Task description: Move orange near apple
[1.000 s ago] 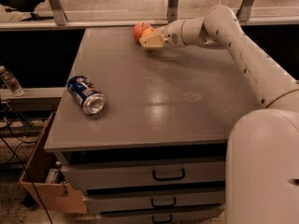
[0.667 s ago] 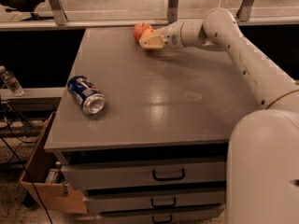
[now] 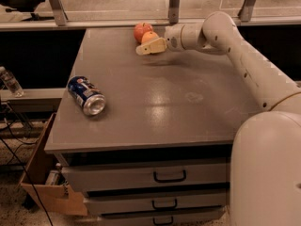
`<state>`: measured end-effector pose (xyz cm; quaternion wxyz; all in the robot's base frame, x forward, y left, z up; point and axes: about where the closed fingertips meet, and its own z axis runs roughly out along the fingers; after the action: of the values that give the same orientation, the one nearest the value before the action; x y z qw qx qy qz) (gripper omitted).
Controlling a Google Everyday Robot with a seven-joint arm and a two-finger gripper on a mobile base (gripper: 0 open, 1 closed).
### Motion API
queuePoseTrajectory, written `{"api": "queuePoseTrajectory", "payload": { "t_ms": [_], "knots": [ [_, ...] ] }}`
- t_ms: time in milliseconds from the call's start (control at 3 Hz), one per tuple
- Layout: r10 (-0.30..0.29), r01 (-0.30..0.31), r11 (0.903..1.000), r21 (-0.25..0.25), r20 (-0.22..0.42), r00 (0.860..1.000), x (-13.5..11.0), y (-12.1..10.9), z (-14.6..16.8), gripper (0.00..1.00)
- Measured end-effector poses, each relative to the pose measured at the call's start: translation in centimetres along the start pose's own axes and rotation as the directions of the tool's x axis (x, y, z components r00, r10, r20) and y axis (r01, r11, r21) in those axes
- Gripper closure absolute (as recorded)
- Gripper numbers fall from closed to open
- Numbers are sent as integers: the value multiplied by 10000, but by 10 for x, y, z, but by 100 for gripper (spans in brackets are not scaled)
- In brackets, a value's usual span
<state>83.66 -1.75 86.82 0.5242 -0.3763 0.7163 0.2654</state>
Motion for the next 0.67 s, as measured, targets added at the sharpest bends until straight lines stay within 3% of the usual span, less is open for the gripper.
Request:
{"api": "queuePoseTrajectory", "payload": {
  "t_ms": [333,667],
  "knots": [
    [-42,40,9998,190,137,9999,-2,-7,-15,0],
    [-286,266,9984,501,402,9988,-11,-25,-63,0]
  ]
}}
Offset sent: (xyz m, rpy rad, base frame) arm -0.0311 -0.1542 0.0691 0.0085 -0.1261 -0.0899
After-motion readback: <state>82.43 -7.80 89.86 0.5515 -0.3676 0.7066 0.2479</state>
